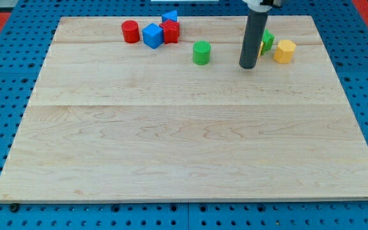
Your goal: Place your arm below the yellow hexagon
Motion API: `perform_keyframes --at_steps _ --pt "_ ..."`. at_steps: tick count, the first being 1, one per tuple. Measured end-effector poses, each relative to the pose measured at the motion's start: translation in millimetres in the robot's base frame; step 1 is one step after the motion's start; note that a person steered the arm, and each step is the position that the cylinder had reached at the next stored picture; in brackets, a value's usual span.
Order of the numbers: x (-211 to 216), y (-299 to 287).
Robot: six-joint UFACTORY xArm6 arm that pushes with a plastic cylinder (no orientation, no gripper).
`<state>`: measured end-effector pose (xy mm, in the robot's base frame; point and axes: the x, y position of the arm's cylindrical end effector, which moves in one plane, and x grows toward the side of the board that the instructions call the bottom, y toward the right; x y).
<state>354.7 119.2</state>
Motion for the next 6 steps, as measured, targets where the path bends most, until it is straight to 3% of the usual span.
perform_keyframes --at_steps 2,3,4,5,6 --pt "9.3 -4.8" --pt "23.2 53.1" --pt "20.2 159.7" --pt "-15.9 188.4" --pt "-52.3 178.6"
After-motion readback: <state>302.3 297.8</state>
